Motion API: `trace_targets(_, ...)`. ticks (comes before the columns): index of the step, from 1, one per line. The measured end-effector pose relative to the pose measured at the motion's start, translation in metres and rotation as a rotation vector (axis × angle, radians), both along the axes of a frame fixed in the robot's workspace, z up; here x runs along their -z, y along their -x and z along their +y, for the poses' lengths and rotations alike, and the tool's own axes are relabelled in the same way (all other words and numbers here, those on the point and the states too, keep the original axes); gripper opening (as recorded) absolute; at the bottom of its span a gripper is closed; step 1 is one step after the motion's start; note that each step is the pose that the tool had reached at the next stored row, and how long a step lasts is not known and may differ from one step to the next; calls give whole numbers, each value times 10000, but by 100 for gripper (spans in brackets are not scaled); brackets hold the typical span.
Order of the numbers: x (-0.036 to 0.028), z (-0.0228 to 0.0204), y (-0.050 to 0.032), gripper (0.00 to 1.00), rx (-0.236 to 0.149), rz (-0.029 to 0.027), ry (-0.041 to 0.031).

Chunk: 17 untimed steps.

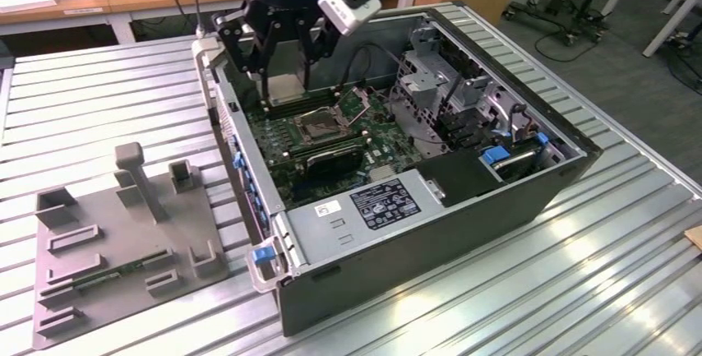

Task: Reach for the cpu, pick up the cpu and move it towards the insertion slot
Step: 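Pick up the cpu and move it towards the insertion slot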

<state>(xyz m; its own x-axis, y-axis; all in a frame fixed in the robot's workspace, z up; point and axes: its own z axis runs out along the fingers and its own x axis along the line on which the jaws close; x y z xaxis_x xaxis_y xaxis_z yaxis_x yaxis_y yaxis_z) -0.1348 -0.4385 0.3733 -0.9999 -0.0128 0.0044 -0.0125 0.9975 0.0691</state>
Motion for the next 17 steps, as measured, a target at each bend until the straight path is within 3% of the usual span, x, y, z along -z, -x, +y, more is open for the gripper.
trace_targets(17,1,15,-65,54,0,0,0)
